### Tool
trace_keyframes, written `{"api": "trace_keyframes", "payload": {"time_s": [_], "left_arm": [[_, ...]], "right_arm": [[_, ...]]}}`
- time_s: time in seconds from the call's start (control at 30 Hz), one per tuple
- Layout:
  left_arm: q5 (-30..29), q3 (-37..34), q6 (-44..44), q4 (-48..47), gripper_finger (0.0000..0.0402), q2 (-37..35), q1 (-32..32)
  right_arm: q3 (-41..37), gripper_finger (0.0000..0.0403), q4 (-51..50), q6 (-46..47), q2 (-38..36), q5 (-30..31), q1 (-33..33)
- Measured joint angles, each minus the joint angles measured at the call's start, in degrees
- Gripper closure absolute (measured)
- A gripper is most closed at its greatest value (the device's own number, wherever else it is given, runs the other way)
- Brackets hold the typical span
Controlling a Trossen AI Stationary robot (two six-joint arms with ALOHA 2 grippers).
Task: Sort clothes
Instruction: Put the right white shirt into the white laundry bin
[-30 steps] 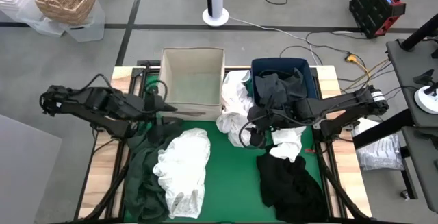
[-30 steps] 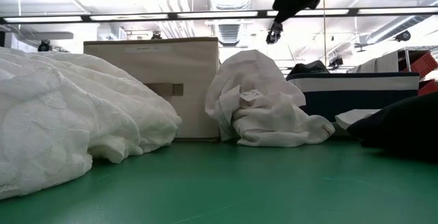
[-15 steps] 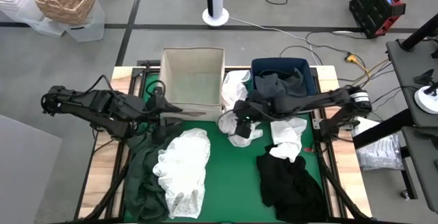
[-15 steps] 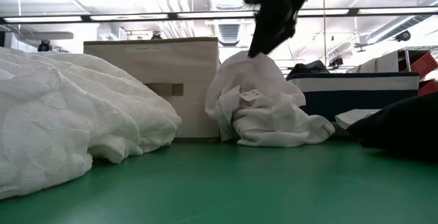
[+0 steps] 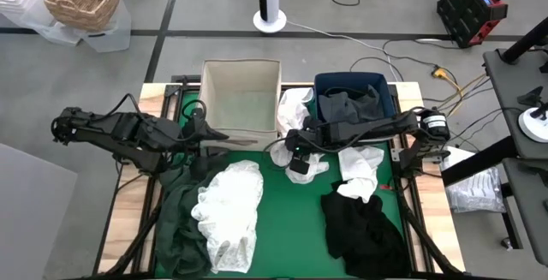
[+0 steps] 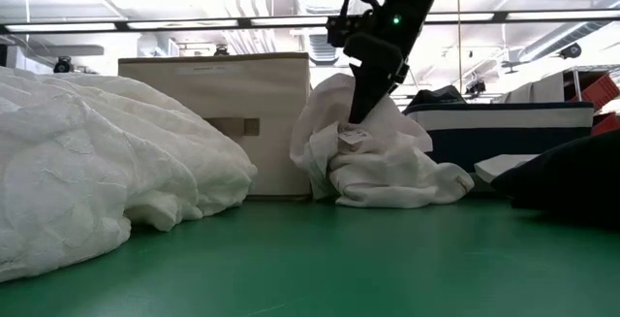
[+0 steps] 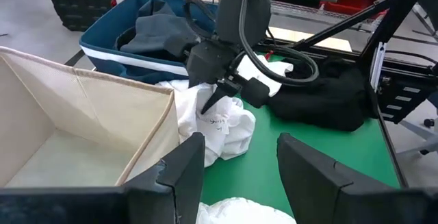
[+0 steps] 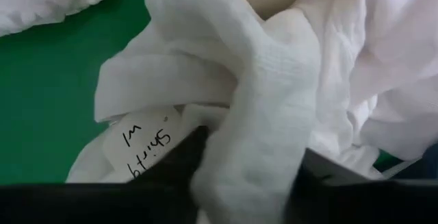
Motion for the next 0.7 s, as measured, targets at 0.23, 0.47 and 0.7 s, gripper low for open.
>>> {"api": "trace_keyframes", "payload": {"time_s": [0.23,0.47,0.7], "left_arm": [[-2.9,0.0,1.4,0.1,0.0240,-0.1,0.0],[-5.9,0.0,1.8,1.4,0.0240,-0.3,0.0],[-9.0,0.0,3.6,3.8,0.0240,-0.4,0.0]], "right_arm": [[0.0,0.0391,-0.2,0.1,-3.3,0.7,0.0],[0.2,0.0394,-1.0,4.0,-13.8,1.0,0.0],[2.8,0.0394,-0.2,5.2,-24.1,1.1,0.0]]}}
